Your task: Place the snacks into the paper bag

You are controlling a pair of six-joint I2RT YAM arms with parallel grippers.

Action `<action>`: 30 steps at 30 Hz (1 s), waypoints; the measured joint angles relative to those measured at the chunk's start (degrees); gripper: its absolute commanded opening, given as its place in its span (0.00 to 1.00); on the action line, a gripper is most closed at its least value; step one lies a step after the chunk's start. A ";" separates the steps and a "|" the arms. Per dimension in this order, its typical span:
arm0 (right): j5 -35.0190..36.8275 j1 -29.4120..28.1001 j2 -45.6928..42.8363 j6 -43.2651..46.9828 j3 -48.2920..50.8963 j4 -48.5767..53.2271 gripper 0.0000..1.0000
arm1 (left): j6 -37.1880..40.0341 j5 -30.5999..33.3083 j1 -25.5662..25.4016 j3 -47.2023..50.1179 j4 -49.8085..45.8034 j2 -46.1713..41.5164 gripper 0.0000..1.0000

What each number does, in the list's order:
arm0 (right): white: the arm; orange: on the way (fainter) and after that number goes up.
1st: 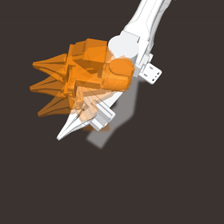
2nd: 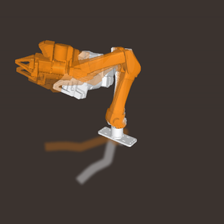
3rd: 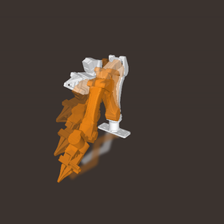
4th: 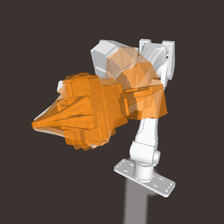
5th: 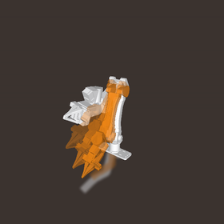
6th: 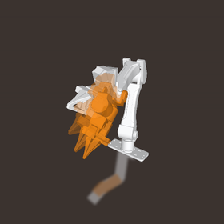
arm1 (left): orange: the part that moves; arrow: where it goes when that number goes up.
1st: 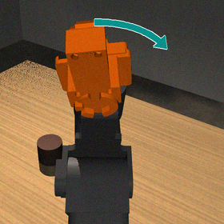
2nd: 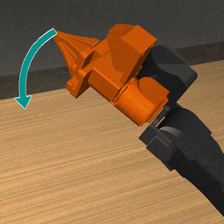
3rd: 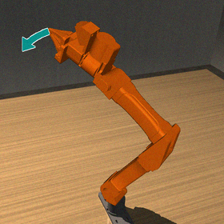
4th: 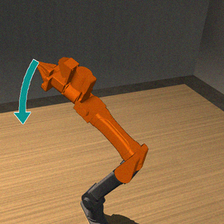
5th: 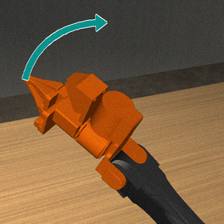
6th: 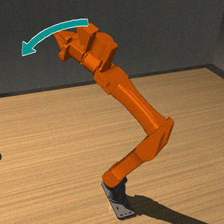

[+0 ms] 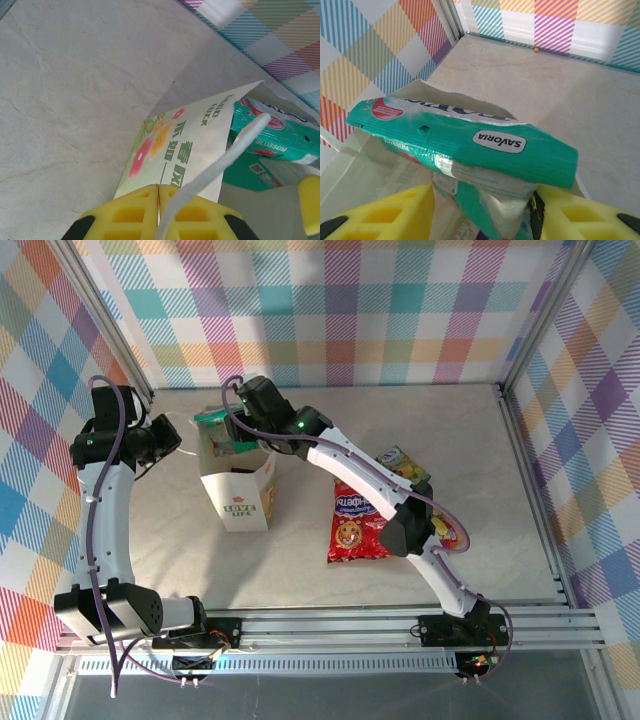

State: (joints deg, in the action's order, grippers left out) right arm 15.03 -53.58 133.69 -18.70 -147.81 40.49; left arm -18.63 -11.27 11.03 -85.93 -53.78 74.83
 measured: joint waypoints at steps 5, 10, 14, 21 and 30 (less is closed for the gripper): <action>2.23 0.00 -8.83 0.81 5.22 1.27 0.51 | -0.02 0.22 0.00 0.00 0.00 0.09 0.07; 3.65 0.00 -19.37 1.60 11.37 1.25 0.49 | 0.02 0.48 0.00 0.00 -0.02 0.09 0.07; 5.51 0.00 -25.22 1.64 16.68 1.18 0.52 | 0.04 0.63 0.00 0.00 -0.02 0.09 0.06; 9.16 0.28 -33.88 1.60 34.16 1.01 0.57 | 0.50 0.61 0.00 0.00 -0.02 0.09 0.06; 11.13 5.38 -51.12 -2.64 55.54 0.90 0.60 | 3.23 2.27 -1.11 -0.11 -0.35 0.48 0.08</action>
State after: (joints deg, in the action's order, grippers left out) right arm 26.15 -48.21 82.56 -21.34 -92.27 41.39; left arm -15.40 -8.99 9.91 -86.04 -54.13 75.31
